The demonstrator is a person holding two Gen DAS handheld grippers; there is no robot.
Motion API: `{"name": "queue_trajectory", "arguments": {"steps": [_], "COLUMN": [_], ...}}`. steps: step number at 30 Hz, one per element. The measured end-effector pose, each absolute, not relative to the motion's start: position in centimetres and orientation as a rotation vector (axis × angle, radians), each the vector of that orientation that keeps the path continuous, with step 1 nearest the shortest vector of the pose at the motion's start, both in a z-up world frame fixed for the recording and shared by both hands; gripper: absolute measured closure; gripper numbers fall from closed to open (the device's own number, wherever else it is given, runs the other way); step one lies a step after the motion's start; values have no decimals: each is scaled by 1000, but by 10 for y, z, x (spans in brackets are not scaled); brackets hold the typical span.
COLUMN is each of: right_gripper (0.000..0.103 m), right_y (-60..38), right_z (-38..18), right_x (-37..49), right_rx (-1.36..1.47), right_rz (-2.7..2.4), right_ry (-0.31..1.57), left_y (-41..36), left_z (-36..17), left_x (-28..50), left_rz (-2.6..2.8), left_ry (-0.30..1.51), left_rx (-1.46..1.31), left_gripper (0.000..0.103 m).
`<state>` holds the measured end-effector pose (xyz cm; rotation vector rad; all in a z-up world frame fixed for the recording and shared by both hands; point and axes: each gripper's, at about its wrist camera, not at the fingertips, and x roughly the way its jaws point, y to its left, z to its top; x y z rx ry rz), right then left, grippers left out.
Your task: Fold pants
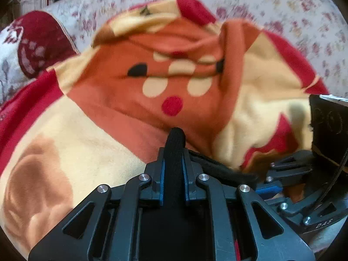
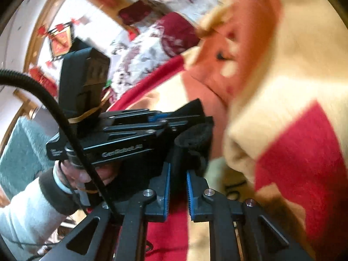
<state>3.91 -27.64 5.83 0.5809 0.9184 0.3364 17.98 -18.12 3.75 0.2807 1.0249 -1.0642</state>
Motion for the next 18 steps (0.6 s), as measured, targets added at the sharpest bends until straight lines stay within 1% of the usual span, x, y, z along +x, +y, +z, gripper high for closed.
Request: {"name": "queue_trajectory", "arguments": {"steps": [6,10,14,18], "right_gripper": [91,91,91,91], "right_y": [-257,-236,-198,-150], "right_z": [91,123,147,156], "right_x": [43,43,46,54], "right_rx": [529,494,434,362], "right_rz": [419,505,603,702], "right_ry": [862,814,797,809], "left_y": [-144,-89,-40,22], "left_z": [75,109,127,126], "left_x": [180,165,158,148], "left_rz": [-1044,-1026,-988,-918], "left_ry": [952,877,826,797], "left_rx": [167,51,-25,-124], "left_gripper": [92,93,93,93]}}
